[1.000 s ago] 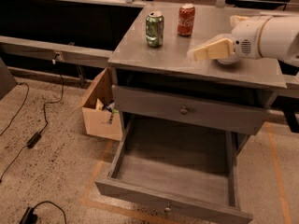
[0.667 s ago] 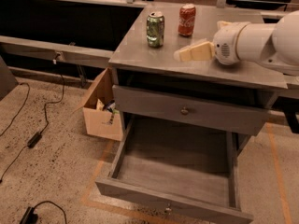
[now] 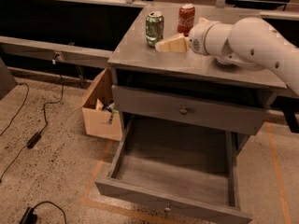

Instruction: Place green can into middle drawer

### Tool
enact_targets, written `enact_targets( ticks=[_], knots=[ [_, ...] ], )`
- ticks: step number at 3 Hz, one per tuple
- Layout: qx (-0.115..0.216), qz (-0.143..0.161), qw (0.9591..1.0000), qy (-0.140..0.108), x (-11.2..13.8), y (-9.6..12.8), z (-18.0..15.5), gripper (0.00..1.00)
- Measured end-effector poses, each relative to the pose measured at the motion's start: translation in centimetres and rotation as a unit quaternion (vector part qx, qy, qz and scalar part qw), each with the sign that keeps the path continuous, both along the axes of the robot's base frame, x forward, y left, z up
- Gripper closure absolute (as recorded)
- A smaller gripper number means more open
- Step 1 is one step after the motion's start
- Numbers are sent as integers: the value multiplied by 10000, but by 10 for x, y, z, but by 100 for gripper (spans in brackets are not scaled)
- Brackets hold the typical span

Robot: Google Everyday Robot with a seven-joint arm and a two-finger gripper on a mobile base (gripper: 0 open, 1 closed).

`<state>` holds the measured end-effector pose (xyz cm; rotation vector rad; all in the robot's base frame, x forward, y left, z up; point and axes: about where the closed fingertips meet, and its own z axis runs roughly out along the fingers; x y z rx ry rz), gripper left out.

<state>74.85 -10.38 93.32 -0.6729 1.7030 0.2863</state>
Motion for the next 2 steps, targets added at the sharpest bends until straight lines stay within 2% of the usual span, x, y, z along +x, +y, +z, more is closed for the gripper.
enact_targets(
  ticks=[1,2],
  knots=[
    [265,175,9993,-180,33,32,2,0],
    [589,278,9977,-167,61,56,-2,0]
  ],
)
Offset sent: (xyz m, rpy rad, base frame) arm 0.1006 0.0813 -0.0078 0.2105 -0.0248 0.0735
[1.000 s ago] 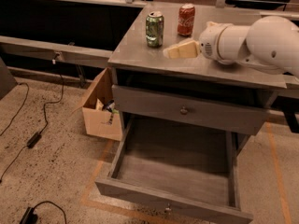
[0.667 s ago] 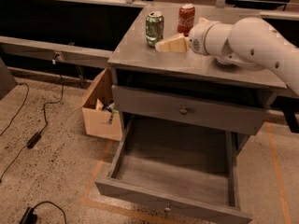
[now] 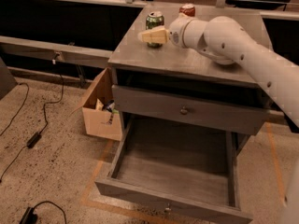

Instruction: Place green can into middle drawer

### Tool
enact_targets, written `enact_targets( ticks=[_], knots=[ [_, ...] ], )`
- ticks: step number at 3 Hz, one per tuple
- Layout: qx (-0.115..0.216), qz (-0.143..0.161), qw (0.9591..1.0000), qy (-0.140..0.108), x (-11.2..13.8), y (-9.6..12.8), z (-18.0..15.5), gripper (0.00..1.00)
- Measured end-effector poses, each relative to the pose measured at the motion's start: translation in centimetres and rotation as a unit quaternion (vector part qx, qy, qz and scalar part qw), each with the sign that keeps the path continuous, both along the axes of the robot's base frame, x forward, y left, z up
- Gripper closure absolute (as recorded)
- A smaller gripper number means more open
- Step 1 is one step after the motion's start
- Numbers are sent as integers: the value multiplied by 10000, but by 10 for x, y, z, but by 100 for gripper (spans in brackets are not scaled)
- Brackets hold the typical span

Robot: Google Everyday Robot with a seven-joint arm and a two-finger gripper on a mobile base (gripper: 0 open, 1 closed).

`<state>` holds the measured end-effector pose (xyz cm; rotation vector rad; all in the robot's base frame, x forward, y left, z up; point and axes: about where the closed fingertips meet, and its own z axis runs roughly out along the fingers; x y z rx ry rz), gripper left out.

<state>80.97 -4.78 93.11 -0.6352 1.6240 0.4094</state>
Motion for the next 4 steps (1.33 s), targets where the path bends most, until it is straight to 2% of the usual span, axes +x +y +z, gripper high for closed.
enact_targets(
  ticks=[1,2,3,4],
  knots=[
    [302,60,9995,82,33,19,-10,2],
    [399,14,9990,193,54,24,-25,9],
    [372,-57,9990,242,68,18,-37,27],
    [322,-83,9991,277,74,12,-45,51]
  ],
)
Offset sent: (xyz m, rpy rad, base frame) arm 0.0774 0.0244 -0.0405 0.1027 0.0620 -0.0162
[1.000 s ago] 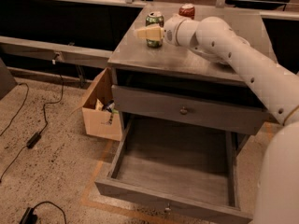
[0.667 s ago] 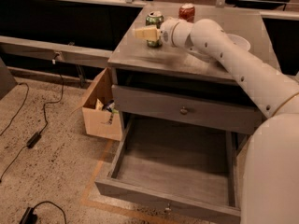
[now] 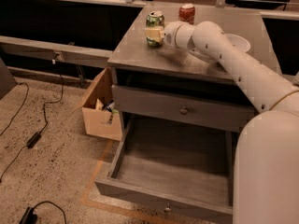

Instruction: Place green can into middle drawer

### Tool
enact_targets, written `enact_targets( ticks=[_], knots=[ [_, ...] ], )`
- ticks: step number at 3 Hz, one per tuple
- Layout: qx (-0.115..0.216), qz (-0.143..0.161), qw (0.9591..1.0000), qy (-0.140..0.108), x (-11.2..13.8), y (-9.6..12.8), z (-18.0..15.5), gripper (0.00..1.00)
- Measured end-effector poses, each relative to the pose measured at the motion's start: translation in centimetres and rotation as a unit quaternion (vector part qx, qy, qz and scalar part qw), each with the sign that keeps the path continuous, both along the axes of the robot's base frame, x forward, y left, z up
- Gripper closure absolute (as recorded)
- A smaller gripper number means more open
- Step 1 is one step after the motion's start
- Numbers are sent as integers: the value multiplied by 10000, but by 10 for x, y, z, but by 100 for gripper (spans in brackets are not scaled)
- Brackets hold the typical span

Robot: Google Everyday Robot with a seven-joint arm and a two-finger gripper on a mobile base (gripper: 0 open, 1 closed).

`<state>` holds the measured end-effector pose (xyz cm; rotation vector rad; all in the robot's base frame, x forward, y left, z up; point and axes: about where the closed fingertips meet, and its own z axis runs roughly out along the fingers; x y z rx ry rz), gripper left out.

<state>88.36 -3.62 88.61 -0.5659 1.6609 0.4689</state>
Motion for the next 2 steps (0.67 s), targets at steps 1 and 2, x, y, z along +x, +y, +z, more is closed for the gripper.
enact_targets(
  ticks=[1,2],
  knots=[
    [-59,143,9999,-54,-12,-7,5,73],
    [-68,272,9991,-307,-49,-19,25,96]
  ],
)
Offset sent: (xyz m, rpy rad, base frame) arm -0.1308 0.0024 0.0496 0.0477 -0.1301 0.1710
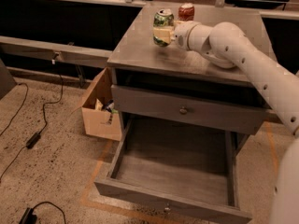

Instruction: Place green can into middle drawer

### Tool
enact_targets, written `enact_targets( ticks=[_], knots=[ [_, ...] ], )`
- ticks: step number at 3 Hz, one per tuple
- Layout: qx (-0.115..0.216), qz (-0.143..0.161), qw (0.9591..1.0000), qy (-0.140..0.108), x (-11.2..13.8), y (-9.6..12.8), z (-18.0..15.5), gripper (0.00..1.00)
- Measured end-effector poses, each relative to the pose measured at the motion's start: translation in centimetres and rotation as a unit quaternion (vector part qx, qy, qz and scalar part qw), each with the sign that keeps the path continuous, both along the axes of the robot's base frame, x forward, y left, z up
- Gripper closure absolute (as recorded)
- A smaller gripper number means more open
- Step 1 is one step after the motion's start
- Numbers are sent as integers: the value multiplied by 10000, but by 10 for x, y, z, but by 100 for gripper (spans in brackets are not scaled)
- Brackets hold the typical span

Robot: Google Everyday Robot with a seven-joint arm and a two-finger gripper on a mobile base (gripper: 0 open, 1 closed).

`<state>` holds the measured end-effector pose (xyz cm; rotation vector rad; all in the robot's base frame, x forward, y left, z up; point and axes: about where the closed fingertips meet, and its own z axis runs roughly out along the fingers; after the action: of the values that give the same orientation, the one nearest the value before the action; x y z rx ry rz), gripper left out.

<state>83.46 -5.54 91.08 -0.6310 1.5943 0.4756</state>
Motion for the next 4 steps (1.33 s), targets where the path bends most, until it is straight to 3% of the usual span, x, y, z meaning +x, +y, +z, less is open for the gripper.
enact_targets(
  ticks=[1,2,3,4],
  knots=[
    [164,338,9992,-143,-59,9,18,100],
    [269,1046,9934,-381,-129,24,35,100],
    [280,1427,9885,-415,-172,24,42,100],
    [280,1428,9885,-414,-172,24,42,100]
  ],
)
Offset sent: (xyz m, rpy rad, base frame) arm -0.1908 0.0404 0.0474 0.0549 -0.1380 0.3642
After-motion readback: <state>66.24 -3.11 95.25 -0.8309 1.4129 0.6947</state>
